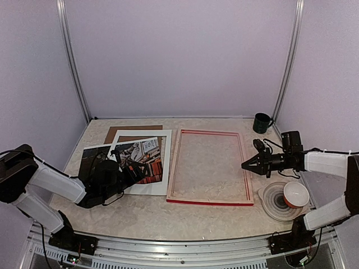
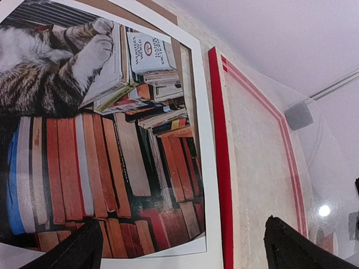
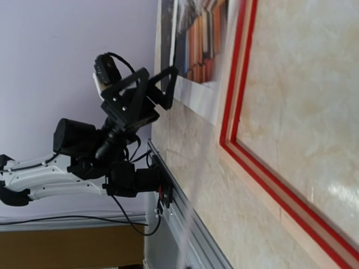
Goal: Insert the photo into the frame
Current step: Place the glass panel at the frame body.
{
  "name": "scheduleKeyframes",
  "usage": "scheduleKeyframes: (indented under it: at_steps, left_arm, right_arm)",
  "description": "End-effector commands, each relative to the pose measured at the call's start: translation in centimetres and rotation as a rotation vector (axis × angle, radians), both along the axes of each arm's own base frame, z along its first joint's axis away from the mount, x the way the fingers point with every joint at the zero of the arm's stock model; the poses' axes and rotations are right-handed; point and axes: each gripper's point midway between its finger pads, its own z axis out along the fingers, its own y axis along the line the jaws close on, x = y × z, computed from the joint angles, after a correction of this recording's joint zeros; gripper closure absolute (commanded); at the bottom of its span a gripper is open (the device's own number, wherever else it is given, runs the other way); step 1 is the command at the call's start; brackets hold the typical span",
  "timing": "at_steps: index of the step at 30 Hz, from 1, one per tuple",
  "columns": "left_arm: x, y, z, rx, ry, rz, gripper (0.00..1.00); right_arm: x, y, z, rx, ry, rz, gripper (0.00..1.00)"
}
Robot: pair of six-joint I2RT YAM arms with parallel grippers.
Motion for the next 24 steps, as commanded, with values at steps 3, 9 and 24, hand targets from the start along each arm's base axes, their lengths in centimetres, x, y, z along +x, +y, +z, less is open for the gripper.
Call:
scheduleKeyframes:
  at_steps: [3,9,24]
  left_arm:
    - [0.2,-0.6,0.5,-0.010,-0.012,0.001,0.01]
    - [0.3,-0.9,0.7,-0.006,-0.013,-0.003,0.01]
    - [0.3,-1.1,0.8,0.001,-0.014,-0.007,0.01]
  right_arm:
    - [-1.2,0.0,-0.5,0.023,-0.009,0.018,1.00]
    - [-1.1,0.1,-1.9,0.004,0.005,0.021,1.00]
    - [-0.8,0.8,-0.9,-0.038,-0.127,0.071,1.00]
